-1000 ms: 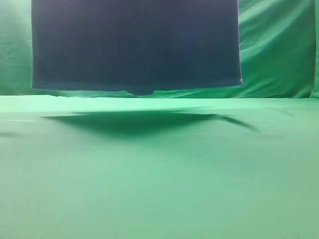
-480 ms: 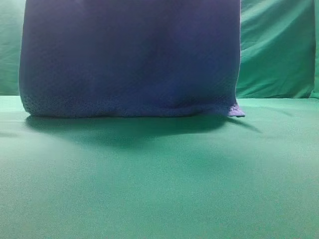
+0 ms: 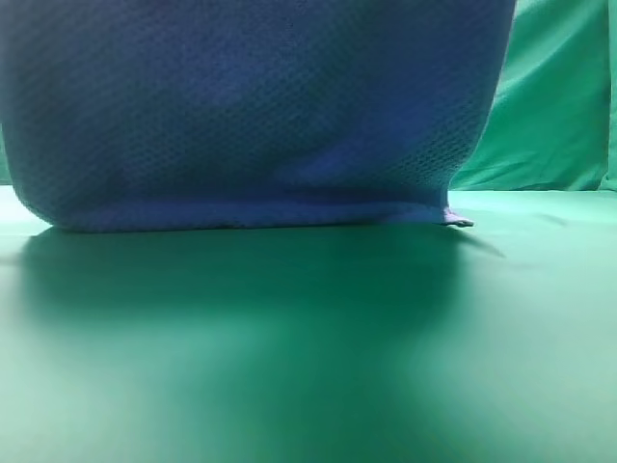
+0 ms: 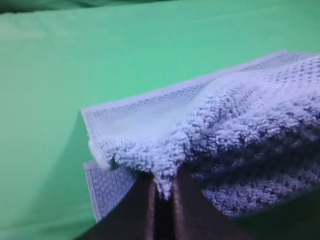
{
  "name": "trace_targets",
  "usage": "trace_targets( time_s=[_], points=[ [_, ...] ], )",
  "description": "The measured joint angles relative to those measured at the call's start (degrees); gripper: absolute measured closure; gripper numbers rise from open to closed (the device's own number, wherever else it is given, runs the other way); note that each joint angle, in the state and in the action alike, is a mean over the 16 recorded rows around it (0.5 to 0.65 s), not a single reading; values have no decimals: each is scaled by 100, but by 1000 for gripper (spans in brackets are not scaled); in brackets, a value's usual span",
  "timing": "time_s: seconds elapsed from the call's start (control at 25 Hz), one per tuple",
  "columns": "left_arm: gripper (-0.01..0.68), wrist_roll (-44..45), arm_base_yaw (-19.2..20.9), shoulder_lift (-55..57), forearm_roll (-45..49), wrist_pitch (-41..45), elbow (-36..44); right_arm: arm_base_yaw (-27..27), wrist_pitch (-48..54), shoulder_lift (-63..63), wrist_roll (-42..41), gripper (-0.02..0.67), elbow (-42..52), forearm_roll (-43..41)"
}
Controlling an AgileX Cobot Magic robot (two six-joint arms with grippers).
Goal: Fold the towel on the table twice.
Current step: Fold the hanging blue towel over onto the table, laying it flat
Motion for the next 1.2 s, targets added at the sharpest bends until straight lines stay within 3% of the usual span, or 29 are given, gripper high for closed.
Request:
trace_targets(
  time_s=[0.6, 1.2],
  points=[
    [673, -1, -33, -2714, -1146, -29, 2828, 35, -34, -2856, 42, 649, 3138, 1265],
    [673, -1, -49, -4267, -1883, 508, 4380, 37, 609, -4586, 51, 649, 4654, 2048]
  ],
)
